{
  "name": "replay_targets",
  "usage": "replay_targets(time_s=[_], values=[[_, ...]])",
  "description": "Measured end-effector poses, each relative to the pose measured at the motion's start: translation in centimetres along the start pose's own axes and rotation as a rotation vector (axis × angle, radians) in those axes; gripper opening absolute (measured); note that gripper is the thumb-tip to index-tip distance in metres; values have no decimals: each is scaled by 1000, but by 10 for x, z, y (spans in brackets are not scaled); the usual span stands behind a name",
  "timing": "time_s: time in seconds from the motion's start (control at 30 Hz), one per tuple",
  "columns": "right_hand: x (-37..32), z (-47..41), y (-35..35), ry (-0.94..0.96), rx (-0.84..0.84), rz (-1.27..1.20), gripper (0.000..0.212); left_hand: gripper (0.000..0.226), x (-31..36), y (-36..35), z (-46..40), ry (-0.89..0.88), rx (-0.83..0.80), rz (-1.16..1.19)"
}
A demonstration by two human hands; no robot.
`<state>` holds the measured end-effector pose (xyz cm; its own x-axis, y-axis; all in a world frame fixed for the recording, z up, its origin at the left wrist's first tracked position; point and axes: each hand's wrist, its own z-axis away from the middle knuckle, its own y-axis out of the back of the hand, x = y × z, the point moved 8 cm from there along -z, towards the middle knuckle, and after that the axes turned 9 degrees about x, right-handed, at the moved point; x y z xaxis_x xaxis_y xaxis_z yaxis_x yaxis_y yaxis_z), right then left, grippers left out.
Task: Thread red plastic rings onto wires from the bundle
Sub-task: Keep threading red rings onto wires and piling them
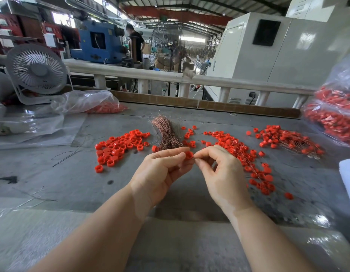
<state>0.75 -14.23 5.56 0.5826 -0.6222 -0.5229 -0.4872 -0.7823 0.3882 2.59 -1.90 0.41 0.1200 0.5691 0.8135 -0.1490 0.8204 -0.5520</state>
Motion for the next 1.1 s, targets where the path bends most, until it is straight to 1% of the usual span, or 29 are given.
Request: replay_targets(time_s=[0.23,0.33,0.43,0.57,0.83,0.93,1.1], values=[[4,0,1,-58,16,-53,13,30,-1,-3,2,34,-16,51],[5,0,1,-66,24,-53,13,29,-2,-4,3,55,-39,78],[7,0,0,-71,20,-56,11,23,-2,-6,3,55,-63,86],[8,-1,-1,-92,11,-74,11,24,0,-8,3,40,-96,92],[13,-1,0,-153,21,-130,18,24,-2,-12,3,53,-145,130],[12,-1,0,-134,18,-121,16,22,-2,-13,4,60,-152,145],[3,0,0,-26,20,-77,12,22,-1,-13,4,57,-146,180]])
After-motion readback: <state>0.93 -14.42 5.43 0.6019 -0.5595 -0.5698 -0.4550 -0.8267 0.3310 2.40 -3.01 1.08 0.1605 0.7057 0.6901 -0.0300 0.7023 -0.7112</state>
